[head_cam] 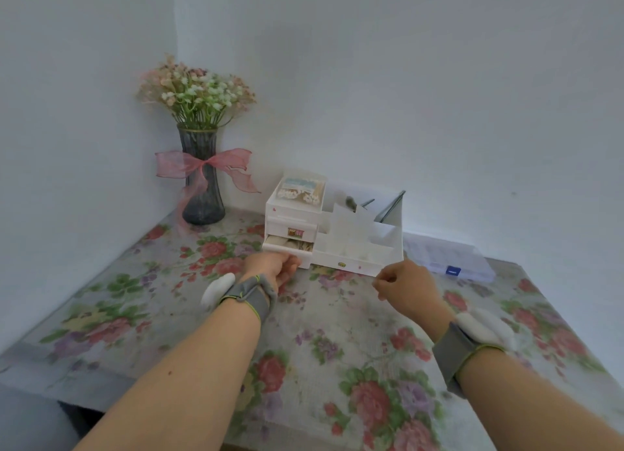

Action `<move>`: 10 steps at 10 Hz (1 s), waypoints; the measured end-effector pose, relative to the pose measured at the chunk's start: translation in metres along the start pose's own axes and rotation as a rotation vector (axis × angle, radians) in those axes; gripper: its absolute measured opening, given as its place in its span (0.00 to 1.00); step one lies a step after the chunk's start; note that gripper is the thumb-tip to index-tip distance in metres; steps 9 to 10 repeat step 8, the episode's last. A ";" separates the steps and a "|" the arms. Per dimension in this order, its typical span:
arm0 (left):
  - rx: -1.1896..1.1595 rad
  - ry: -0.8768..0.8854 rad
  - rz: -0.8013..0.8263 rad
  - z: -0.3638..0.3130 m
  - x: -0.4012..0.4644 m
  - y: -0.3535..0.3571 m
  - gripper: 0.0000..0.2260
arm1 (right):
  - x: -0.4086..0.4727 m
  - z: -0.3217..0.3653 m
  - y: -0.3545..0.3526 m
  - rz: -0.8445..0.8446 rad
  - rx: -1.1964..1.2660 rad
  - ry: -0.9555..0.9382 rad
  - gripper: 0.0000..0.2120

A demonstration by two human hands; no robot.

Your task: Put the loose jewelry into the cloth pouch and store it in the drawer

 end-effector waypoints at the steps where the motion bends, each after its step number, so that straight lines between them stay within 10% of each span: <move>1: -0.007 0.000 0.005 0.000 0.006 0.008 0.10 | 0.001 -0.009 -0.003 -0.002 0.008 0.014 0.09; 10: 0.128 0.009 0.059 0.005 -0.003 0.017 0.10 | -0.006 -0.010 -0.010 -0.035 0.011 0.028 0.10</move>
Point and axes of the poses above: each hand's wrist, its own x-axis towards the middle knuckle, its own y-axis out of the palm, z = x × y, the point moved 7 cm from there along x, towards the middle knuckle, and after that the axes turned 6 degrees about -z, right-handed, at the moved point
